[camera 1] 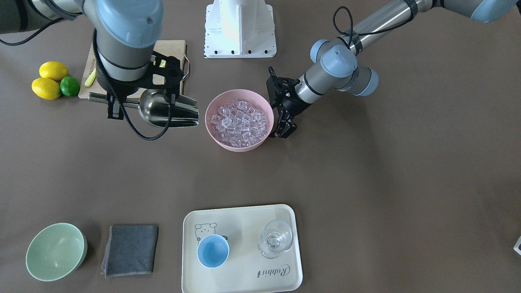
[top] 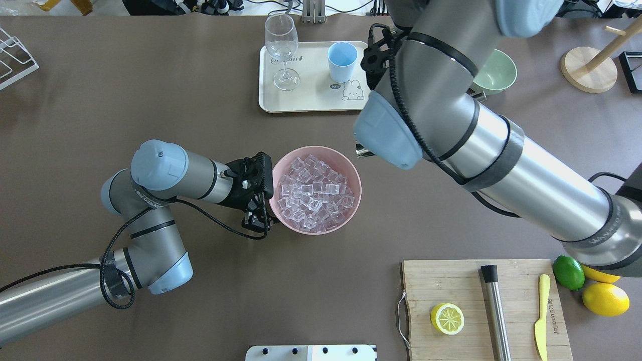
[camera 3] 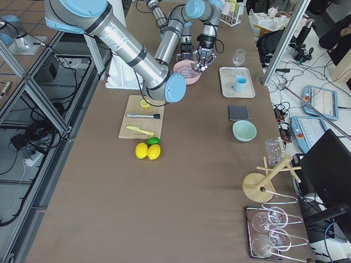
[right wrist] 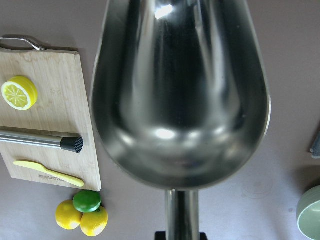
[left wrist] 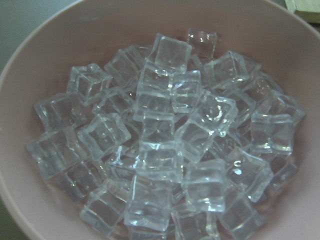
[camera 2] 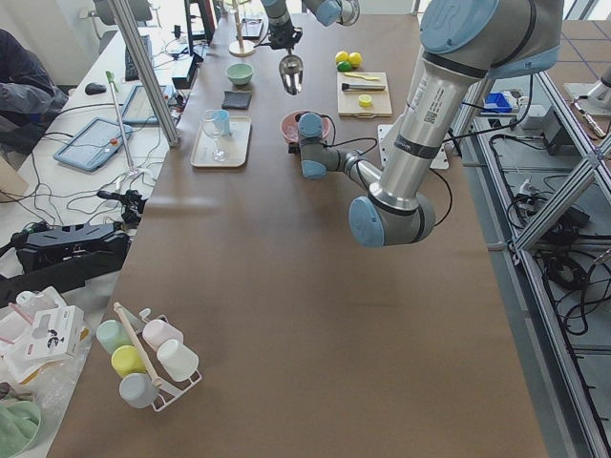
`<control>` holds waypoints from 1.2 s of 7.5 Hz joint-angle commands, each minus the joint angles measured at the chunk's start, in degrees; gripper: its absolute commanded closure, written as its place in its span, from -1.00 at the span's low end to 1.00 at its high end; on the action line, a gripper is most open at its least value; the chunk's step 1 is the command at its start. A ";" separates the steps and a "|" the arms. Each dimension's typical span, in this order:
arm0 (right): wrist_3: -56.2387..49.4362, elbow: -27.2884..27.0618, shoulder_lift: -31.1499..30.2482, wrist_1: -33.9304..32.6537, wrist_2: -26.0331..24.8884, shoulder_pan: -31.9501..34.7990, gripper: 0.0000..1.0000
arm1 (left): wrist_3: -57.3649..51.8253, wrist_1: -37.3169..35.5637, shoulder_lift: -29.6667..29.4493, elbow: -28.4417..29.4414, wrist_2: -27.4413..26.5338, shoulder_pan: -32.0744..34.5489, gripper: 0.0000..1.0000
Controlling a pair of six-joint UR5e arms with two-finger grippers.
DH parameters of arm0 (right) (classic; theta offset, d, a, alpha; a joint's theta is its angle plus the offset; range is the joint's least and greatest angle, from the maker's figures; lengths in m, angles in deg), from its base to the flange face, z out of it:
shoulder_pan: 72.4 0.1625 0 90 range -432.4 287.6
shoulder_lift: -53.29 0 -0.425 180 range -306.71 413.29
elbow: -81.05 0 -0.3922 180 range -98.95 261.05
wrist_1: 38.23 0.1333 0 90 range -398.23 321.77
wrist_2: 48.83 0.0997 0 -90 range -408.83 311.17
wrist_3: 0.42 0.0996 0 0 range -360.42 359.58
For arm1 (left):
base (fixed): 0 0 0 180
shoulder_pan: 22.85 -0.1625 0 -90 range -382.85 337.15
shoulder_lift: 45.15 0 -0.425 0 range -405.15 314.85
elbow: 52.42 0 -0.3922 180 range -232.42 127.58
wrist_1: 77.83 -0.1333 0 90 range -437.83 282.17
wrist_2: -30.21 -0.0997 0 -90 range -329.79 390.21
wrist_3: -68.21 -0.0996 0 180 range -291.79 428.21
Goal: Put ice in cup with scoop
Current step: 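Swing the scoop over the bowl while the left gripper holds the bowl rim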
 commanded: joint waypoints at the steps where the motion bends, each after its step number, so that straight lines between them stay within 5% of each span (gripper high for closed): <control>1: 4.32 5.45 4.67 -2.98 -2.99 -5.38 1.00 | 0.51 0.01 -0.31 0.16 0.00 0.04 -0.96; 5: 9.98 2.39 3.45 -7.20 -6.60 -9.80 1.00 | 0.60 1.24 -1.27 1.92 0.00 -0.04 -0.96; 9: 17.16 2.99 0.72 -3.97 -8.01 -12.26 1.00 | 0.69 1.50 -1.45 2.18 0.00 -0.04 -0.96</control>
